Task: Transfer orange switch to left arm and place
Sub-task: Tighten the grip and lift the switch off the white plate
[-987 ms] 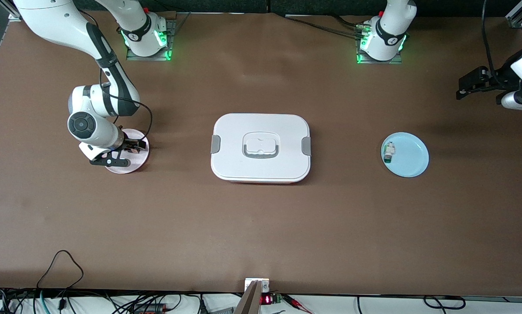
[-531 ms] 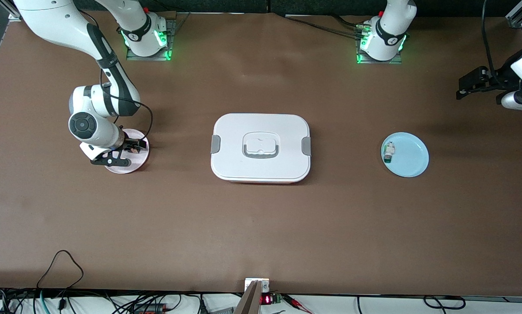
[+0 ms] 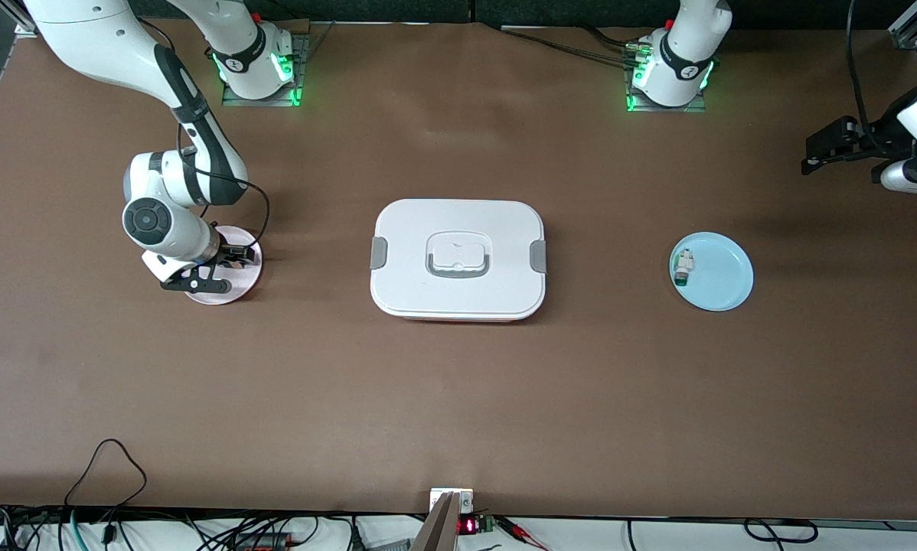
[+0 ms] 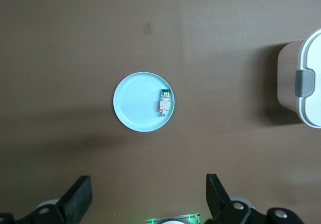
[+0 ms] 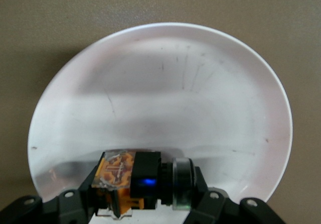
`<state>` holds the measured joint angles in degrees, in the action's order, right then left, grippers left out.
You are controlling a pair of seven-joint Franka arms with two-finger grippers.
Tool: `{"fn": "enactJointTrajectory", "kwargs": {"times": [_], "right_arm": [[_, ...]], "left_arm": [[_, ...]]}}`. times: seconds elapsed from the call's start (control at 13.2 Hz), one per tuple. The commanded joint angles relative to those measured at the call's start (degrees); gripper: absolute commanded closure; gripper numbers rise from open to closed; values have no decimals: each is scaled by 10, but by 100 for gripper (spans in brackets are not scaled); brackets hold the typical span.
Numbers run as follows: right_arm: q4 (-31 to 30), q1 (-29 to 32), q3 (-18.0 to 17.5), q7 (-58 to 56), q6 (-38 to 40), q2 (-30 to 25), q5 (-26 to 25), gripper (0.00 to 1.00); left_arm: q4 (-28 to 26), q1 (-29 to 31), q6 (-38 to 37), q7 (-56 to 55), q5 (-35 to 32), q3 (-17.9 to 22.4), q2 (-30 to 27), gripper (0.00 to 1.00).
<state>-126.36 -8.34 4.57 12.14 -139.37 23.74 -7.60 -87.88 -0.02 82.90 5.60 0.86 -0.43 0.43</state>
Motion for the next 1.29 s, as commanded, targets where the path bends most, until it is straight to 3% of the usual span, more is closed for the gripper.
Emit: {"fn": "enactJointTrajectory", "kwargs": {"times": [0.0, 0.46, 0.68, 0.91, 1.21], "right_arm": [[-2, 5, -1, -16, -5, -7, -8, 54], [19, -4, -5, -14, 45, -38, -7, 54], [78, -4, -5, -19, 165, -69, -4, 54], [187, 1, -5, -59, 334, -77, 6, 54], [236, 3, -2, -83, 384, -77, 27, 54]], "left_arm": [[13, 0, -13, 4, -11, -1, 2, 0], [13, 0, -13, 4, -11, -1, 2, 0], [13, 0, -13, 4, -11, -1, 2, 0], [13, 0, -13, 4, -11, -1, 2, 0], [13, 0, -13, 4, -11, -1, 2, 0]]}}
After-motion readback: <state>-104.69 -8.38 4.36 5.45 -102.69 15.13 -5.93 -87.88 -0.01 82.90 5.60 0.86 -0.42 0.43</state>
